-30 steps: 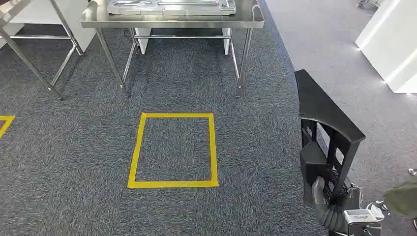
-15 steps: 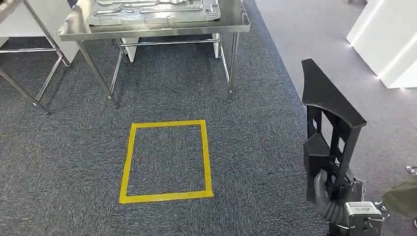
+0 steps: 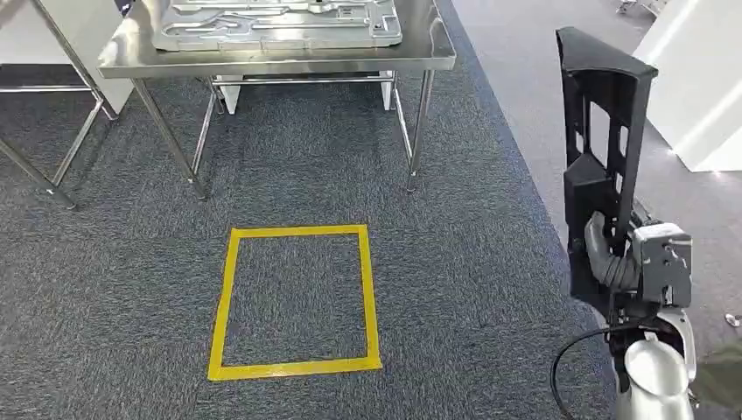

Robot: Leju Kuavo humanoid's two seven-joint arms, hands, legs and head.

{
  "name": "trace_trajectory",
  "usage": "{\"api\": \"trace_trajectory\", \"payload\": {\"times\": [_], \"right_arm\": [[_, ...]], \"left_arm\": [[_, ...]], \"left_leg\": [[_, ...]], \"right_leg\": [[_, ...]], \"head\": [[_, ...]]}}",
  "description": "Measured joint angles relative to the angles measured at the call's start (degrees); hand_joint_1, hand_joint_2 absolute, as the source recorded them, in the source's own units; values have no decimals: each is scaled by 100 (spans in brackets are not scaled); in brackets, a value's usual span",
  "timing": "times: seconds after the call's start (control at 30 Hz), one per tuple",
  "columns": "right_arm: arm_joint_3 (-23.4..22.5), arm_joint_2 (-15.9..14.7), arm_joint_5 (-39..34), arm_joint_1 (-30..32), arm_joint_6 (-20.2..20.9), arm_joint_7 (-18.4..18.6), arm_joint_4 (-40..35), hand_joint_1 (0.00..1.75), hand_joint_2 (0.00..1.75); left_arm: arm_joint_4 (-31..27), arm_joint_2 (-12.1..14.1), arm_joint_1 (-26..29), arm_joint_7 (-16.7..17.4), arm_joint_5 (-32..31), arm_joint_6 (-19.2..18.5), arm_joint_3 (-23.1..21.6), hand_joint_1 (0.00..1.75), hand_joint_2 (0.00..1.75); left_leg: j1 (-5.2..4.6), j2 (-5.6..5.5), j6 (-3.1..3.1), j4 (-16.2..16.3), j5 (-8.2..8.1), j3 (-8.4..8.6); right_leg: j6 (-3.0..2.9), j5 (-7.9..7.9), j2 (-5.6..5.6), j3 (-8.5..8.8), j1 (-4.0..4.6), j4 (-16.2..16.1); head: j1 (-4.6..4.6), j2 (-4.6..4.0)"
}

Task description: Take the parts from the cabinet and place them on the table.

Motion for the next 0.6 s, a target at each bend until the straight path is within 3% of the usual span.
{"api": "trace_trajectory", "payload": {"times": [0.03,0.07,0.1,0.13,0.17,0.2,0.23,0.27,0.3,0.33,0.37,0.4,0.43,0.47,0.5,0.53,0.57,0.6], "right_arm": [[0,-16,47,-76,0,11,90,175,175],[13,-75,183,-204,24,32,204,175,175],[65,-116,305,-338,50,43,280,175,175],[140,-142,455,-571,74,79,397,175,175],[253,-151,640,-791,94,131,537,175,175],[383,-153,768,-1081,79,162,705,175,175],[534,-153,866,-1355,66,203,909,175,175],[693,-149,925,-1614,63,232,1103,175,175],[844,-138,961,-1835,68,249,1284,175,175],[932,-131,992,-2021,70,265,1398,175,175],[1100,-112,1049,-2204,68,302,1610,175,175],[1262,-88,1108,-2408,52,348,1812,175,175],[1396,-64,1167,-2603,16,402,1967,175,175],[1496,-37,1218,-2789,-15,448,2078,175,175],[1633,-7,1283,-2970,-50,509,2237,175,175],[1723,22,1307,-3113,-81,527,2377,175,175],[1783,41,1331,-3240,-103,571,2459,175,175],[1827,57,1351,-3320,-116,577,2510,175,175]], "left_arm": [[11,0,-33,11,2,13,0,0,0],[11,0,-66,28,15,44,0,0,0],[11,-2,-62,37,59,62,0,0,0],[11,-4,-58,46,88,92,2,0,0],[11,-4,-64,59,135,140,7,0,0],[11,-11,-71,61,168,164,13,0,0],[11,-20,-82,64,188,190,28,0,0],[11,-26,-89,64,212,215,57,0,0],[11,-33,-88,64,244,236,96,0,0],[11,-39,-79,64,258,250,118,0,0],[11,-46,-67,66,278,260,138,0,0],[11,-52,-47,70,295,273,166,0,0],[13,-55,-33,72,306,282,192,0,0],[13,-57,-29,72,306,287,219,0,0],[13,-57,-25,77,306,295,254,0,0],[11,-57,-28,81,306,302,267,0,0],[13,-70,-43,85,306,302,271,0,0],[13,-83,-43,85,306,304,278,0,0]], "left_leg": [[3,-15,-24,-3,-2,58],[28,-62,-87,-74,-30,23],[10,-70,-122,-48,5,137],[-3,-69,-169,-34,76,124],[-18,-69,-188,93,100,60],[-13,-41,-193,485,215,-133],[-12,-23,-189,916,225,-425],[-7,-22,-198,1324,90,-751],[-9,-20,-222,1631,-177,-1037],[-11,-17,-234,1795,-397,-1244],[-11,-14,-225,1780,-461,-1376],[-17,2,-192,1567,-389,-1403],[-29,30,-154,1186,-164,-1345],[-51,103,-105,708,216,-1238],[-118,370,2,234,780,-1151],[-170,466,14,90,928,-1171],[-130,422,2,89,870,-1132],[-127,339,16,56,870,-1094]], "right_leg": [[-23,-147,46,-73,40,40],[-120,-134,21,-11,64,-63],[-162,-134,0,19,74,-129],[-206,-163,-38,80,68,-151],[-239,-151,-45,167,2,-205],[-277,-181,-60,247,9,-248],[-318,-219,-77,283,17,-256],[-334,-273,-109,328,27,-257],[-349,-332,-145,392,38,-257],[-356,-394,-185,465,52,-257],[-364,-460,-230,554,69,-257],[-367,-532,-273,648,85,-257],[-365,-605,-318,751,103,-257],[-364,-685,-378,850,122,-258],[-357,-761,-433,893,132,-269],[-329,-833,-461,971,186,-230],[-290,-913,-505,1002,197,-283],[-263,-890,-575,1093,198,-282]], "head": [[-11,0],[0,0],[0,0],[0,0],[-2,0],[-2,0],[-2,0],[-4,0],[-6,0],[-4,0],[-4,0],[-7,0],[-4,0],[-4,0],[-4,0],[-7,0],[-2,0],[-5,0]]}}
